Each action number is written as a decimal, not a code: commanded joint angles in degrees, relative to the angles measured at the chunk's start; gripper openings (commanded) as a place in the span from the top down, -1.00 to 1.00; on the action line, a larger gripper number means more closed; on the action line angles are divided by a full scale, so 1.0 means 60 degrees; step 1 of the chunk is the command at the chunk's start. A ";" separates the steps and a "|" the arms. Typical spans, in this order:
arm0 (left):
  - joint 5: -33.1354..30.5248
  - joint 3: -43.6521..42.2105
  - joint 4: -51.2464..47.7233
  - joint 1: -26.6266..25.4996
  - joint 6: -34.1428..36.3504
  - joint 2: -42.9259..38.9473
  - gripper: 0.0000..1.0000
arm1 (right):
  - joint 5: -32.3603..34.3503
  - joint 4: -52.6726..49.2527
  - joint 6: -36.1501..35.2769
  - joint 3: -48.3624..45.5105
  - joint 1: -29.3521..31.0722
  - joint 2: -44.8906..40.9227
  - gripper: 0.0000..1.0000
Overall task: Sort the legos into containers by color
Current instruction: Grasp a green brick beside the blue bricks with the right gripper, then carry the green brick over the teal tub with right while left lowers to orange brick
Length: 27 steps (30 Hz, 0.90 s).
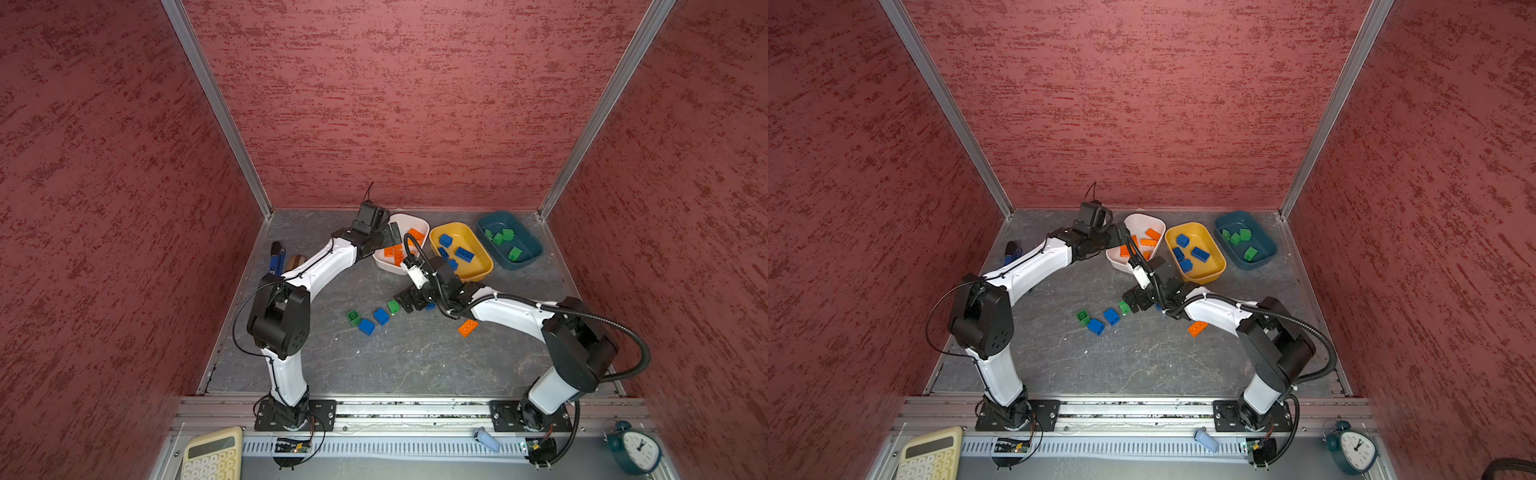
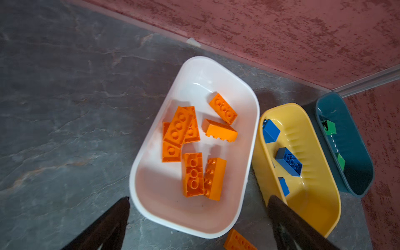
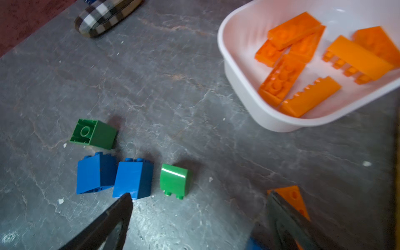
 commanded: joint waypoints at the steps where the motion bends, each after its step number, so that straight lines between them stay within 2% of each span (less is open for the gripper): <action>1: -0.0226 -0.0538 0.0289 0.0278 -0.0427 -0.0476 -0.99 | 0.0313 -0.0257 -0.0111 0.0506 0.0335 0.0607 -0.85; 5: -0.0369 -0.1004 0.0235 0.0470 -0.0527 -0.0783 -0.99 | 0.1257 -0.0365 0.0794 0.0907 0.0801 0.1241 -0.64; 9: -0.0553 -0.1314 0.0145 0.0565 -0.0569 -0.1011 -0.99 | 0.1685 -0.0660 0.0842 0.1221 0.1035 0.1765 -0.51; 20: -0.0497 -0.1524 0.0158 0.0641 -0.0783 -0.0944 -0.99 | 0.1650 -0.0743 0.1226 0.1711 0.1119 0.2590 -0.01; 27: -0.0528 -0.1447 0.0093 0.0566 -0.0754 -0.0873 -0.99 | 0.1782 -0.0555 0.1197 0.1342 0.1122 0.2286 0.17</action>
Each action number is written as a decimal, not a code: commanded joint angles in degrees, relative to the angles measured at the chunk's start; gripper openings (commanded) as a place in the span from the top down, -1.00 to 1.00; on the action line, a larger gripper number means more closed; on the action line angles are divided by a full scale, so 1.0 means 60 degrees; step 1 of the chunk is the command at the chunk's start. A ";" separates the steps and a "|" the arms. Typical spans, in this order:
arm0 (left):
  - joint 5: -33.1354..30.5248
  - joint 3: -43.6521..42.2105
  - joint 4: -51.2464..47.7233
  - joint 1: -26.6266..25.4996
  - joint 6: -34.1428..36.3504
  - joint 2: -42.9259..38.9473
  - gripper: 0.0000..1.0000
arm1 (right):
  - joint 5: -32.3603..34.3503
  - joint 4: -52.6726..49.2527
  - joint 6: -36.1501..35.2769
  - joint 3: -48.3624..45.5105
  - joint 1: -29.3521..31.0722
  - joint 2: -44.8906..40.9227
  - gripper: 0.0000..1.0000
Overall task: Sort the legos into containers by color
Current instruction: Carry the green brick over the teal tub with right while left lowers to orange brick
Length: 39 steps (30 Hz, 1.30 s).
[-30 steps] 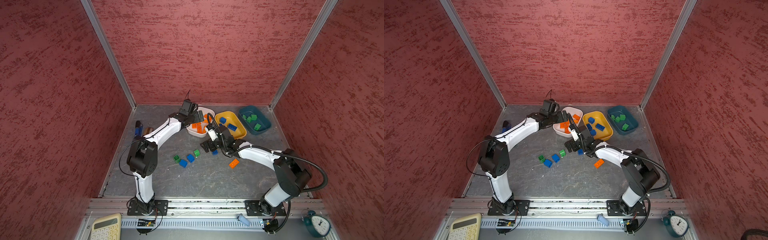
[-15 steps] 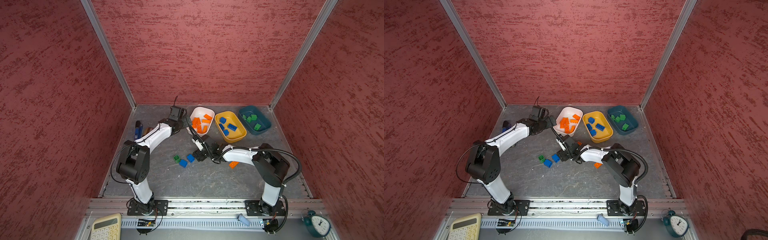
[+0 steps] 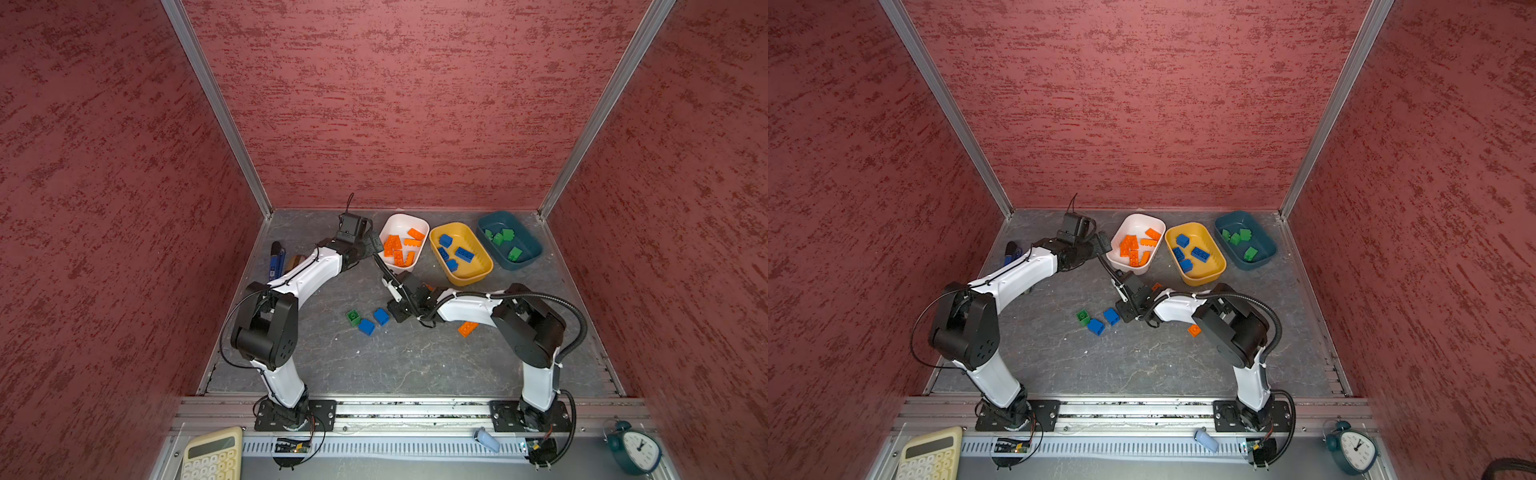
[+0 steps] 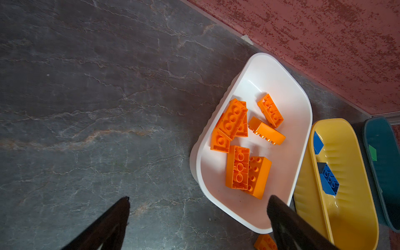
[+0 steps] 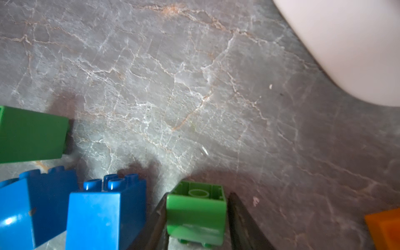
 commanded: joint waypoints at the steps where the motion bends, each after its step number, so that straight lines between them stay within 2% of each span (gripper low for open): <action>1: -0.0101 0.0030 0.0055 -0.0024 -0.0060 -0.0040 -0.99 | 0.0362 0.0206 -0.0005 -0.0212 0.0042 -0.0349 0.21; 8: -0.0120 0.0111 0.0058 -0.0147 -0.0035 0.0064 -0.99 | 0.1136 0.1522 0.0122 -0.1693 -0.0068 -0.1826 0.38; 16: 0.0100 0.0195 0.0470 -0.0363 0.0169 0.0099 -0.99 | 0.1747 0.2604 0.0364 -0.3140 -0.0993 -0.3684 0.44; 31: 0.0324 0.0624 0.0882 -0.1244 0.1472 0.0239 -0.99 | 0.1202 0.2983 0.0829 -0.4335 -0.4450 -0.6430 0.46; 37: 0.0559 0.0939 0.0987 -0.1867 0.2202 0.0454 -0.99 | 0.0904 0.2201 0.1505 -0.3887 -0.6323 -0.6342 0.44; 39: 0.1236 0.1023 0.1102 -0.2054 0.2590 0.0606 -0.99 | 0.0650 0.2075 0.1708 -0.3695 -0.6959 -0.6101 0.44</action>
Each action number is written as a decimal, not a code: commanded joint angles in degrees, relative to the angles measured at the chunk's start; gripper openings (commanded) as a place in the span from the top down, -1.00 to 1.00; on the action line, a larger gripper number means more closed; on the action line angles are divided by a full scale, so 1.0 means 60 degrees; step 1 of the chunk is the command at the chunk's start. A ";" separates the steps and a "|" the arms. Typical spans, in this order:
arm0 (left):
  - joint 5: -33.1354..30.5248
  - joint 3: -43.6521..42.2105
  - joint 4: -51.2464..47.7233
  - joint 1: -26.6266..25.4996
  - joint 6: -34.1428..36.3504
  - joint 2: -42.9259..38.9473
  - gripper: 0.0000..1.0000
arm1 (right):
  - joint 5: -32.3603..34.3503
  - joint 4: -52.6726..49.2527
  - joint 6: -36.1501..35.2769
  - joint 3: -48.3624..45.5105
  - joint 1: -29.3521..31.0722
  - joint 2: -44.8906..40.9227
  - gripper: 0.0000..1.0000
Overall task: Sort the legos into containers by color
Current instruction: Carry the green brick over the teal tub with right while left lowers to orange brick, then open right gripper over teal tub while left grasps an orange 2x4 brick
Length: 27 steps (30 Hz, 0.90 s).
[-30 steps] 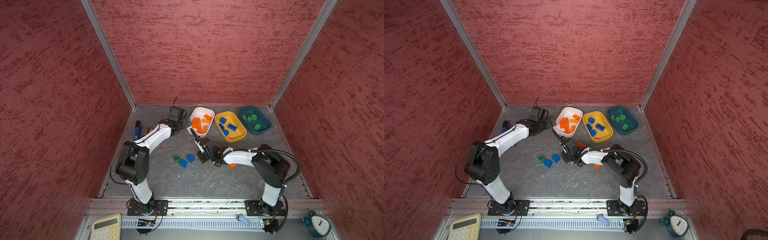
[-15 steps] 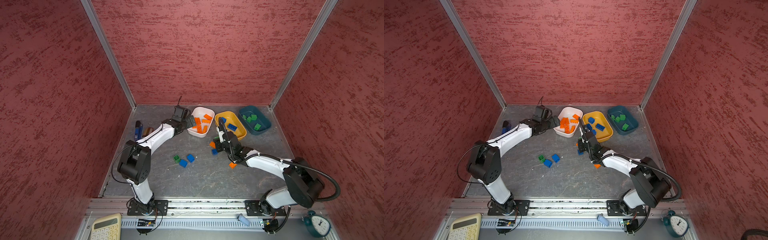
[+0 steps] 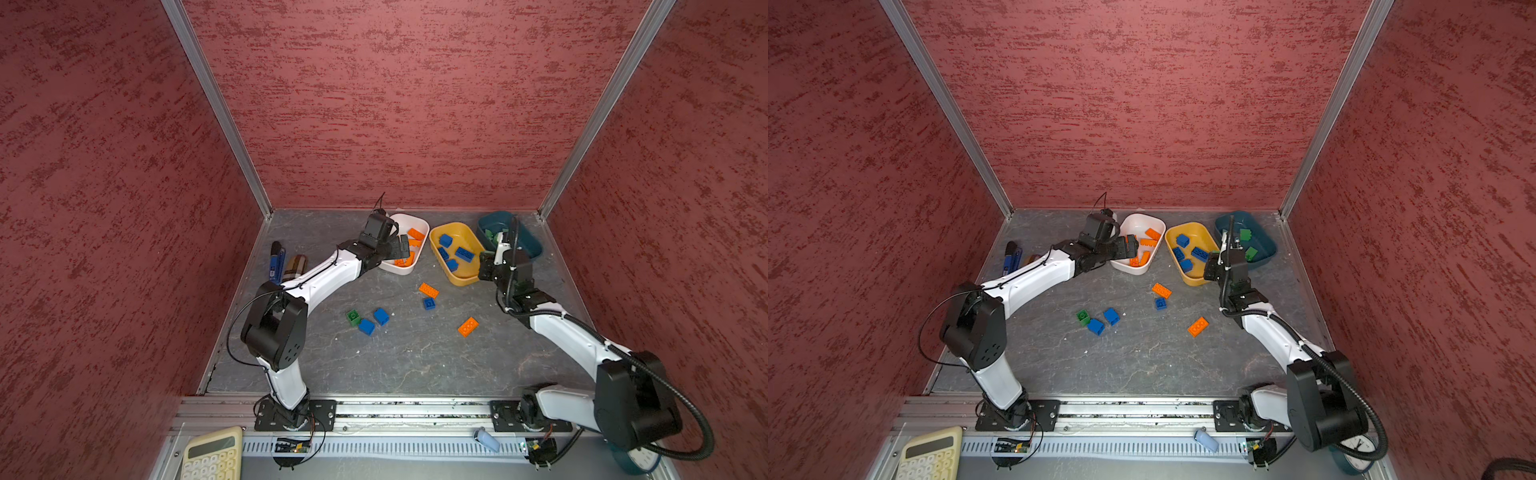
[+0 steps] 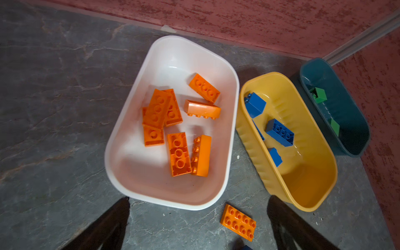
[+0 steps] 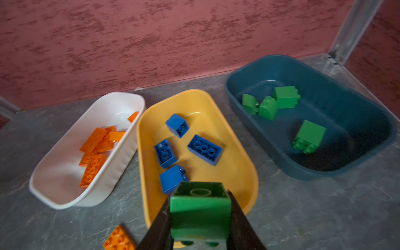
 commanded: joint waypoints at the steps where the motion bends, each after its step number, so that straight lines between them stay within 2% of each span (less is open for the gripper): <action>1: 0.0971 0.0367 0.0321 -0.0348 0.0837 0.0367 -0.99 | -0.0630 -0.0474 0.0627 0.0568 -0.0956 0.0407 0.44; 4: 0.1442 0.0725 -0.0007 -0.0725 0.1241 0.0741 -0.99 | -0.1408 -0.1084 0.0662 0.1281 -0.1768 0.1139 0.44; 9: 0.1412 0.1310 -0.0845 -0.1305 0.1812 0.1382 -0.99 | -0.1839 -0.1685 0.0393 0.2567 -0.2624 0.2538 0.43; 11: 0.1828 0.1515 -0.1114 -0.1412 0.2014 0.1658 -0.99 | -0.1997 -0.2077 0.0339 0.3208 -0.2812 0.3091 0.43; 17: 0.1533 0.2091 -0.2042 -0.1708 0.2127 0.2404 -0.99 | -0.0824 -0.3013 -0.0224 0.5034 -0.2956 0.4664 0.38; 27: 0.0809 0.2963 -0.3000 -0.1859 0.1944 0.3482 -0.99 | -0.0161 -0.4189 -0.0682 0.7069 -0.2973 0.6338 0.25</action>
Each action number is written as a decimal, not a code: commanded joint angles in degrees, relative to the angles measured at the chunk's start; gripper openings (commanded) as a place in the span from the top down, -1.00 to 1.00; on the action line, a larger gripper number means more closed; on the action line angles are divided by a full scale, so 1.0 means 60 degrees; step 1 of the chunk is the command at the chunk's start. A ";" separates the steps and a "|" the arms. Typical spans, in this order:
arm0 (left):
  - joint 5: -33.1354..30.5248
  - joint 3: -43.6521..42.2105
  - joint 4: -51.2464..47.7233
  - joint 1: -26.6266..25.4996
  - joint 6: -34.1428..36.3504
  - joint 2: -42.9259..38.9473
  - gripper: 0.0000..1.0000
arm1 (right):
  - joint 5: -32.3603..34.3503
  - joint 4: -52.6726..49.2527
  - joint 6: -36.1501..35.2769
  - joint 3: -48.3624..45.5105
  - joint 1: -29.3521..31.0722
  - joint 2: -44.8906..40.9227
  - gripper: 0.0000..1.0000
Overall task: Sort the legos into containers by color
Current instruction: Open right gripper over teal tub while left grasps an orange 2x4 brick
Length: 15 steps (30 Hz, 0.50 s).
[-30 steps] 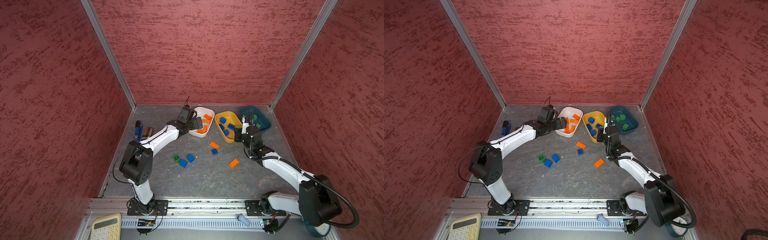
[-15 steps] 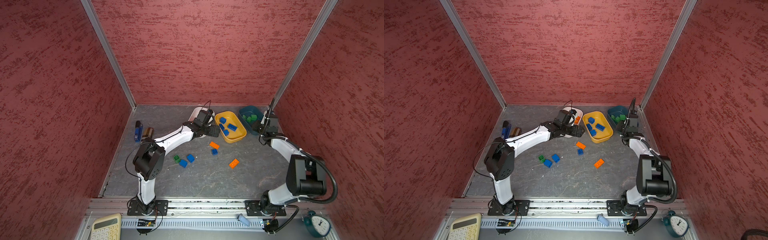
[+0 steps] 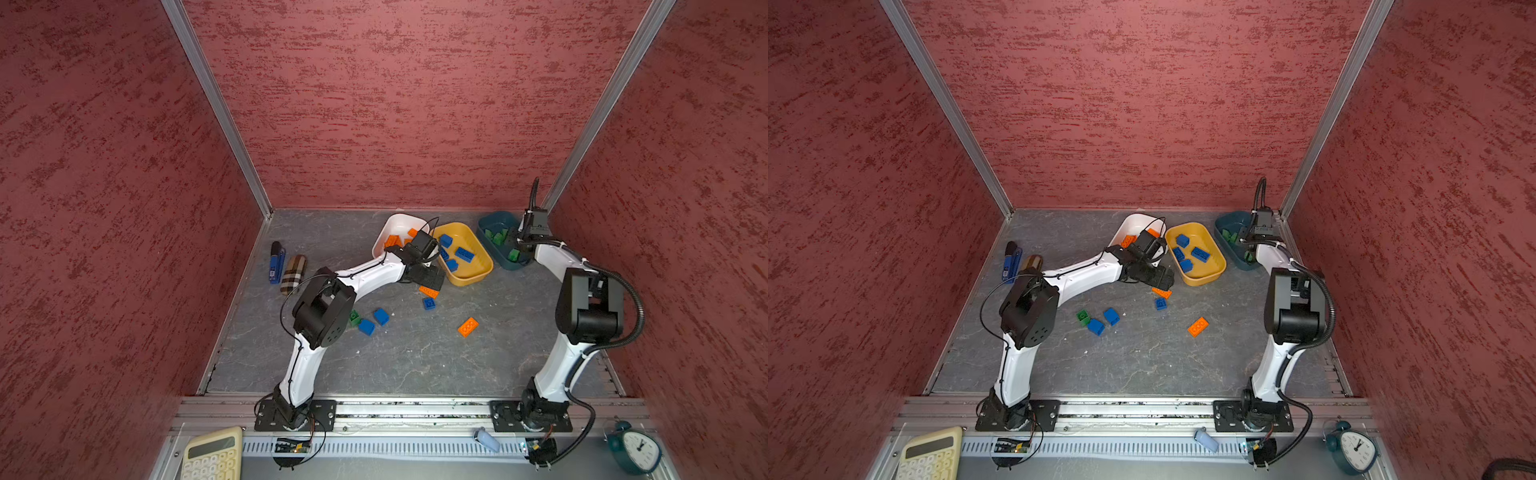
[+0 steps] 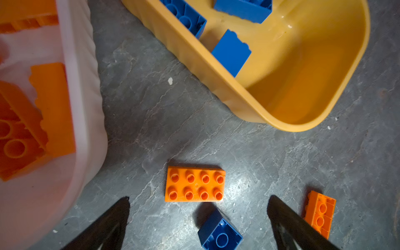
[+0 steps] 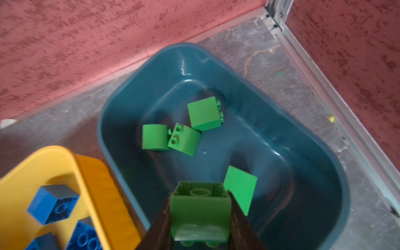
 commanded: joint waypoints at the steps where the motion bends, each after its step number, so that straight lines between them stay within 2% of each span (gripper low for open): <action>1: -0.0301 0.0407 -0.0510 -0.0103 0.0094 0.0319 -0.99 | 0.0515 -0.0699 -0.0197 0.0607 -0.0025 0.0272 0.20; 8: -0.0385 0.0853 -0.0905 -0.0262 0.0260 0.0887 -0.99 | 0.0061 -0.1074 -0.0291 0.0489 -0.0037 -0.0040 -0.31; 15: -0.1004 0.1617 -0.1527 -0.0440 0.0616 0.1601 -0.99 | -0.0865 -0.0817 -0.0147 -0.0358 -0.0012 -0.1156 -0.63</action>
